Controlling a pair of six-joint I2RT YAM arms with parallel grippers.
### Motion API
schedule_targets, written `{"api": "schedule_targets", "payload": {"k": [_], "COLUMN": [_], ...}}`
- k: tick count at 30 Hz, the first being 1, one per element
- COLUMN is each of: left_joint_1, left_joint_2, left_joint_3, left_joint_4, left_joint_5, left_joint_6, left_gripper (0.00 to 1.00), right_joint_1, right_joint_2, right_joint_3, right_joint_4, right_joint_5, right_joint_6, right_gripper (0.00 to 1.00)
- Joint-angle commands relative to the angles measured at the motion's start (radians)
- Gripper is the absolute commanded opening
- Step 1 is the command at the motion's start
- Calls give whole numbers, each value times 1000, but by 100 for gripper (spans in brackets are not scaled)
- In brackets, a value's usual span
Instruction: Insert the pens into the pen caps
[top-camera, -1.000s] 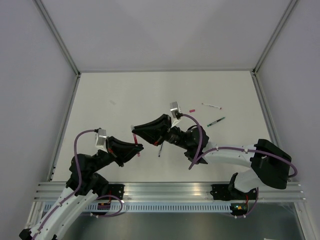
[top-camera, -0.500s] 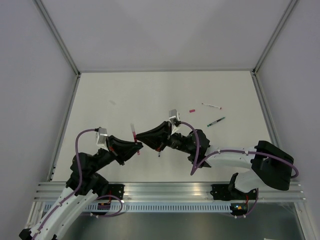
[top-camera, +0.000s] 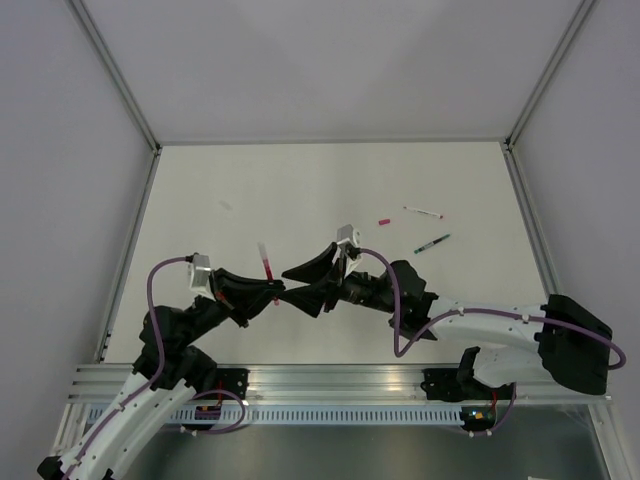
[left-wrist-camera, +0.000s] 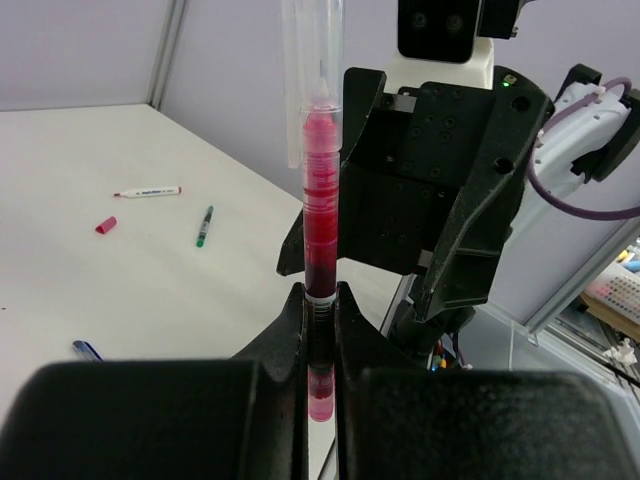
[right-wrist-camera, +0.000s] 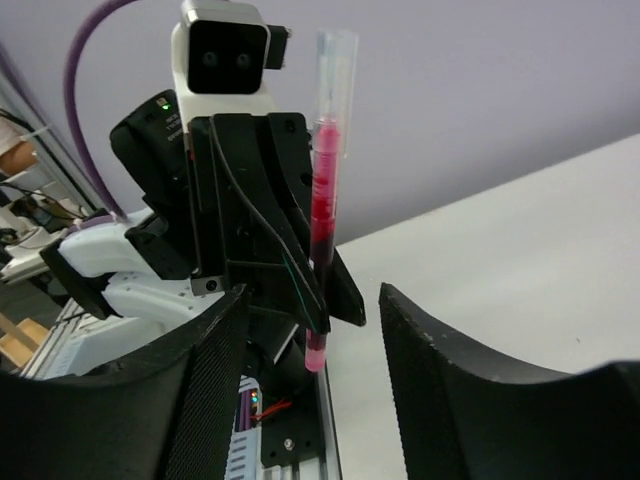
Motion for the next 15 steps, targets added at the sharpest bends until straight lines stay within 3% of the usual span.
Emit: {"api": "schedule_targets", "payload": {"k": [1, 4, 9, 15], "left_joint_1": [2, 2, 2, 2], "left_joint_2": [25, 42, 68, 118], "left_joint_3": [28, 30, 36, 48], "left_joint_4": [56, 61, 56, 56], "left_joint_5": [-27, -22, -28, -11], "left_joint_6": [19, 19, 25, 28], "left_gripper": [2, 2, 2, 2], "right_joint_1": [8, 6, 6, 8], "right_joint_2": [-119, -169, -138, -10], "right_joint_3": [57, 132, 305, 586], "right_joint_4": [-285, -505, -694, -930], "right_joint_5": [126, 221, 270, 440], "right_joint_6": [-65, -96, -124, -90], "right_gripper": [63, 69, 81, 79]}}
